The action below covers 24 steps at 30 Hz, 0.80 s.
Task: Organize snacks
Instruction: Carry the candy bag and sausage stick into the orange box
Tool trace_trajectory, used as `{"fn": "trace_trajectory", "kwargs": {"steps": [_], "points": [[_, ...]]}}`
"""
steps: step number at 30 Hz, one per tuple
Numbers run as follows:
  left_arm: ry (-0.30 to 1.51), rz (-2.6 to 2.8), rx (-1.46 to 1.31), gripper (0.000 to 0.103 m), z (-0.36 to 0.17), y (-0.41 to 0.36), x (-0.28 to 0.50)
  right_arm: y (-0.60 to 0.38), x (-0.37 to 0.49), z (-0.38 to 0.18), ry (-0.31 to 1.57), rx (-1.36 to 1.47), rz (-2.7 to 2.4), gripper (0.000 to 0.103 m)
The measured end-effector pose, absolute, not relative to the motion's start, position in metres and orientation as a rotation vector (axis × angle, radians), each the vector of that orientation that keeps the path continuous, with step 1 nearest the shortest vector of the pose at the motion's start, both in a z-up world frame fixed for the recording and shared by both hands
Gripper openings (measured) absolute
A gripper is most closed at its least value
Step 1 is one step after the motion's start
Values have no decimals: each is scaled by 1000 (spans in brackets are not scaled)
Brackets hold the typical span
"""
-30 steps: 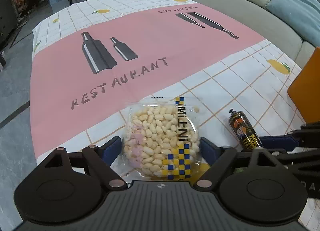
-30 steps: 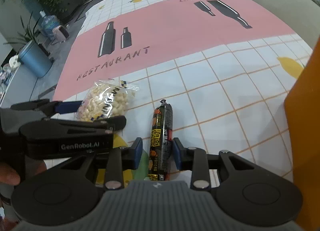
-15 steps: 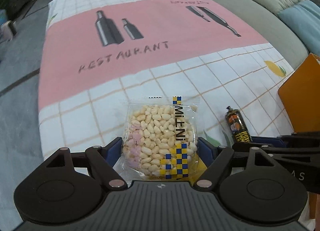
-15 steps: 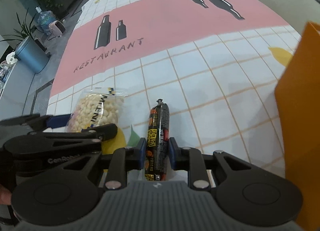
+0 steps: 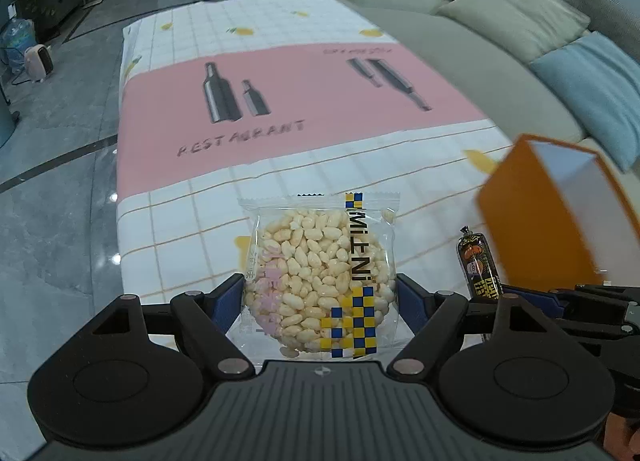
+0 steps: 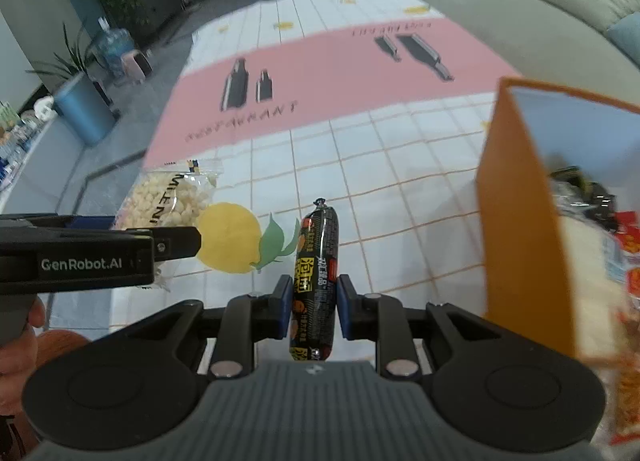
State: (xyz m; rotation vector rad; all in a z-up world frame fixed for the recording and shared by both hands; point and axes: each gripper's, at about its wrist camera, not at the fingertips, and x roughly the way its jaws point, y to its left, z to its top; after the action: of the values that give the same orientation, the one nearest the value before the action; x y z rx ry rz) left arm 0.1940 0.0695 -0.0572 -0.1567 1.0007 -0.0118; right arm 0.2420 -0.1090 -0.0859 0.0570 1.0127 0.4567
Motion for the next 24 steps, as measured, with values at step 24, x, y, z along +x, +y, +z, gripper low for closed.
{"fn": "trace_trajectory", "kwargs": {"steps": [24], "points": [[942, -394, 55, 91, 2, -129, 220, -290, 212, -40, 889, -83, 208, 21]]}}
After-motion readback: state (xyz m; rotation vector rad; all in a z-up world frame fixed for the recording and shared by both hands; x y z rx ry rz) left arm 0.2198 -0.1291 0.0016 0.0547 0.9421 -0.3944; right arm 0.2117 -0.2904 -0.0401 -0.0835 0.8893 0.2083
